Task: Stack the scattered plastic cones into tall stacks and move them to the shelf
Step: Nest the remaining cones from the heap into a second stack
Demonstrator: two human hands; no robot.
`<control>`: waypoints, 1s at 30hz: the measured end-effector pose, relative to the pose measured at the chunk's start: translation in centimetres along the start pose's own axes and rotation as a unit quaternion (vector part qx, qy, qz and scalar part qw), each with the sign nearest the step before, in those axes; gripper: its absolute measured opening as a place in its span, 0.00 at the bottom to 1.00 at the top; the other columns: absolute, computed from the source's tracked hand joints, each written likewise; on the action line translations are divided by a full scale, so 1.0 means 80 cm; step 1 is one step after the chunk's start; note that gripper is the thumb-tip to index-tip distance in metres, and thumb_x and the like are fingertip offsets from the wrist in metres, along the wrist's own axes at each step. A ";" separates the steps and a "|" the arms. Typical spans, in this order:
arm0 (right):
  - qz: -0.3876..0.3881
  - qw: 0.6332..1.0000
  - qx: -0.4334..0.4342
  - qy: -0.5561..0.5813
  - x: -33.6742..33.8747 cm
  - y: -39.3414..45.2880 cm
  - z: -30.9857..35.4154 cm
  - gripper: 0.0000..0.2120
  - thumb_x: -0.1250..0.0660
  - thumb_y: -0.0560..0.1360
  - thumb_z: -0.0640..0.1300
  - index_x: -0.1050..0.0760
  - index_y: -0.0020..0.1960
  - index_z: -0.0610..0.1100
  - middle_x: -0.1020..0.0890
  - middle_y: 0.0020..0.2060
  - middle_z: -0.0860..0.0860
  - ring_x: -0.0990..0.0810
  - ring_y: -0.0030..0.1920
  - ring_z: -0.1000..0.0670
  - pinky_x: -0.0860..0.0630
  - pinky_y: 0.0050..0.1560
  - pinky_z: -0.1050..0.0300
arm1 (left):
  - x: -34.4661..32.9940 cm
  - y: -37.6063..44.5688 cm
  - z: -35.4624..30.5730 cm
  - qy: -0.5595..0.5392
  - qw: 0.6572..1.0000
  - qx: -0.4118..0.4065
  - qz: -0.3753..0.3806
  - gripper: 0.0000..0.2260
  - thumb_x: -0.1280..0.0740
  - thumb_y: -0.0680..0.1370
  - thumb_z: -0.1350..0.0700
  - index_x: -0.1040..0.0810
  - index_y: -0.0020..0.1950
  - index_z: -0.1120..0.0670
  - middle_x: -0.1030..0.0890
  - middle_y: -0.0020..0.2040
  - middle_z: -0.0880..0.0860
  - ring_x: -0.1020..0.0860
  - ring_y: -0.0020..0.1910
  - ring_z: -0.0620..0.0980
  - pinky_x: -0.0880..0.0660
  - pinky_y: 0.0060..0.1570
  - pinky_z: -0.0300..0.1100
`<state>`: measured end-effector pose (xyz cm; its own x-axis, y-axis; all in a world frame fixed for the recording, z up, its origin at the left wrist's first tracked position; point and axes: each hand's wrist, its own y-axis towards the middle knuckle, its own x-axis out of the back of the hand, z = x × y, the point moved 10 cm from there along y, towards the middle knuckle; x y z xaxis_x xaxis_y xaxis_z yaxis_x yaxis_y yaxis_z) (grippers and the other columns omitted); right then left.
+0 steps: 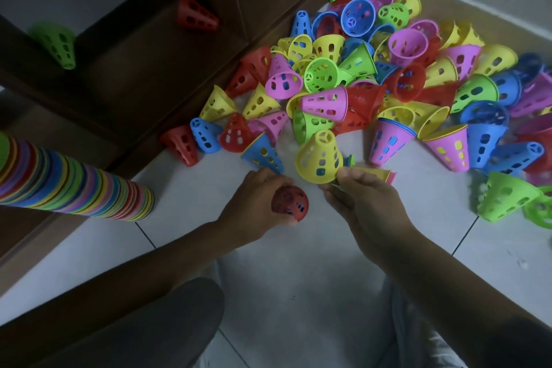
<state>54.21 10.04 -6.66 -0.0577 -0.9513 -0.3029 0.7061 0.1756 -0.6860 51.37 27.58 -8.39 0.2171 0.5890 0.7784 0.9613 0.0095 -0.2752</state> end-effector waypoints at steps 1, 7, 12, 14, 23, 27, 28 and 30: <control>0.002 1.000 -0.007 -0.008 -0.001 0.000 -0.007 0.09 0.38 0.82 0.39 0.21 0.57 0.37 0.14 0.49 0.44 0.14 0.50 0.48 0.18 0.46 0.60 | 0.001 -0.005 0.004 -0.008 1.000 -0.002 0.002 0.35 0.19 0.66 0.44 0.26 0.70 0.48 0.27 0.62 0.48 0.30 0.61 0.49 0.29 0.63 0.43; 0.024 0.995 -0.016 -0.097 -0.011 0.003 -0.037 0.09 0.36 0.82 0.39 0.20 0.56 0.37 0.14 0.48 0.43 0.14 0.50 0.47 0.18 0.47 0.59 | 0.047 -0.024 0.046 -0.039 0.998 0.006 -0.058 0.28 0.25 0.73 0.44 0.26 0.70 0.49 0.29 0.60 0.46 0.27 0.53 0.45 0.24 0.57 0.45; 0.021 0.980 0.012 -0.198 -0.012 0.010 -0.040 0.06 0.33 0.80 0.39 0.19 0.53 0.40 0.13 0.44 0.45 0.14 0.44 0.51 0.17 0.46 0.59 | 0.098 -0.015 0.056 -0.046 0.988 -0.008 -0.148 0.20 0.27 0.76 0.48 0.24 0.65 0.50 0.30 0.62 0.48 0.27 0.53 0.45 0.26 0.56 0.40; 0.011 0.971 0.019 -0.237 -0.009 0.013 -0.042 0.04 0.32 0.80 0.39 0.18 0.49 0.41 0.14 0.41 0.45 0.14 0.42 0.51 0.18 0.44 0.61 | 0.107 -0.006 0.054 -0.049 0.985 -0.012 -0.166 0.19 0.27 0.76 0.51 0.24 0.65 0.52 0.29 0.62 0.46 0.27 0.56 0.44 0.28 0.57 0.38; -0.009 0.925 0.048 -0.377 -0.002 0.031 -0.043 0.04 0.31 0.78 0.38 0.18 0.46 0.42 0.14 0.37 0.46 0.14 0.38 0.51 0.18 0.41 0.61 | 0.094 0.025 0.064 -0.041 0.990 0.004 -0.137 0.13 0.28 0.78 0.54 0.24 0.61 0.53 0.20 0.54 0.49 0.23 0.54 0.46 0.29 0.48 0.31; -0.010 0.913 0.041 -0.406 0.000 0.035 -0.044 0.04 0.31 0.78 0.39 0.18 0.46 0.43 0.14 0.38 0.47 0.15 0.39 0.51 0.17 0.44 0.59 | 0.094 0.017 0.071 -0.039 0.988 0.021 -0.145 0.06 0.29 0.79 0.58 0.21 0.54 0.54 0.19 0.44 0.47 0.22 0.44 0.39 0.24 0.45 0.35; -0.015 0.915 0.037 -0.401 0.003 0.036 -0.044 0.04 0.31 0.78 0.39 0.18 0.46 0.43 0.14 0.38 0.46 0.15 0.39 0.51 0.17 0.46 0.56 | 0.092 0.014 0.073 -0.035 0.989 0.026 -0.144 0.04 0.29 0.78 0.58 0.21 0.52 0.55 0.19 0.42 0.47 0.22 0.43 0.39 0.22 0.44 0.38; -0.023 0.917 0.036 -0.396 0.006 0.036 -0.041 0.04 0.32 0.78 0.39 0.19 0.46 0.44 0.14 0.39 0.47 0.14 0.39 0.50 0.17 0.47 0.53 | 0.087 0.007 0.078 -0.018 0.990 0.029 -0.139 0.04 0.28 0.77 0.59 0.22 0.47 0.55 0.19 0.39 0.47 0.21 0.40 0.42 0.21 0.42 0.45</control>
<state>53.92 10.95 -10.97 0.4212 -0.8483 0.3209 0.7626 0.1397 -0.6317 52.36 36.72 -6.62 -0.0611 0.5854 0.8085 0.9714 0.2212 -0.0867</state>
